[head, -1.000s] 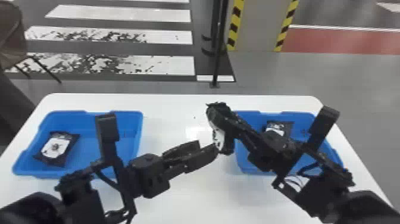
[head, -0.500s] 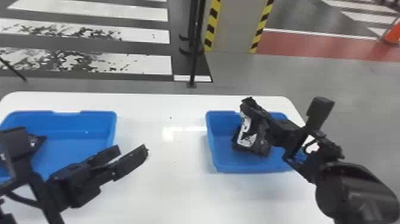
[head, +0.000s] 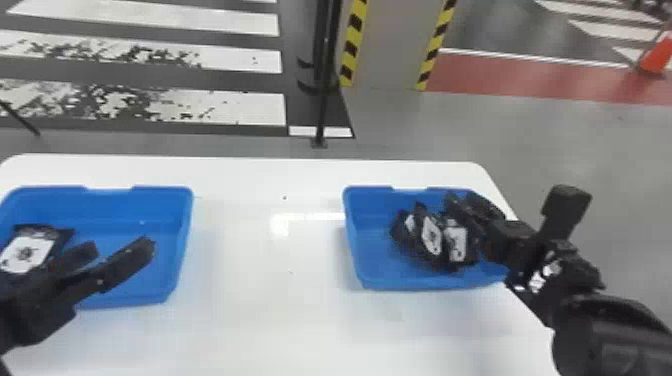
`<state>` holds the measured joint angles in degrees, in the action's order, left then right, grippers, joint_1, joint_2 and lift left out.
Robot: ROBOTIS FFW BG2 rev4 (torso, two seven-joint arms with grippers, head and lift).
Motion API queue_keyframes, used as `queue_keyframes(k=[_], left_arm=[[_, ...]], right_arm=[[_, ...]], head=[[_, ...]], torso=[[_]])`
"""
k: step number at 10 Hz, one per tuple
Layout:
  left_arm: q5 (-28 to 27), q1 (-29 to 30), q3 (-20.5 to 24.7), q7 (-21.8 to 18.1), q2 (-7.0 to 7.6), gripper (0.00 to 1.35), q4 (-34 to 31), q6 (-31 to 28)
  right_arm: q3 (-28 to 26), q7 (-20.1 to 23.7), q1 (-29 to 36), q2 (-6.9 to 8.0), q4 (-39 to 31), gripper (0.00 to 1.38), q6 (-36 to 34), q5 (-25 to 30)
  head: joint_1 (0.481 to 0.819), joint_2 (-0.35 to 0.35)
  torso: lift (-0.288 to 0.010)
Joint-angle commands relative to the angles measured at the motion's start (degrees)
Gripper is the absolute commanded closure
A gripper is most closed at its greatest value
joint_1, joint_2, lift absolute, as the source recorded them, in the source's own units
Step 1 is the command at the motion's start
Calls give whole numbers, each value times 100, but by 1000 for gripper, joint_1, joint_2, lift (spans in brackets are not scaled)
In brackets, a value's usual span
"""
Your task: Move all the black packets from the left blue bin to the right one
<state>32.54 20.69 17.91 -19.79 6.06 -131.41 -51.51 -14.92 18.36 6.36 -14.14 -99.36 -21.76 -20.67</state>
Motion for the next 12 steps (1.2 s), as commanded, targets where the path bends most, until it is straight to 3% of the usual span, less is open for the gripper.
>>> queue_keyframes(k=[1, 3, 6, 9, 12], left_arm=[[-409, -101, 243, 45, 9, 151, 0, -150], [-946, -256, 597, 142, -9, 151, 0, -361], [-1437, -776, 791, 291, 62, 151, 422, -642], [-1997, -1592, 643, 484, 264, 151, 1111, -1177], [-2466, -2281, 574, 1003, 273, 151, 1617, -1992]], right_arm=[[-5, -8, 517, 96, -688, 99, 348, 113], [29, -16, 1670, 439, -2165, 202, 953, 776], [497, -25, 3316, 790, -3627, 211, 1192, 867], [989, -16, 4061, 729, -4091, 214, 1122, 319], [1035, 72, 3977, 693, -4007, 214, 981, 227]], head=[[695, -161], [695, -104], [695, 79], [695, 208], [695, 307]], torso=[[-140], [-140], [-140], [-140], [-140]])
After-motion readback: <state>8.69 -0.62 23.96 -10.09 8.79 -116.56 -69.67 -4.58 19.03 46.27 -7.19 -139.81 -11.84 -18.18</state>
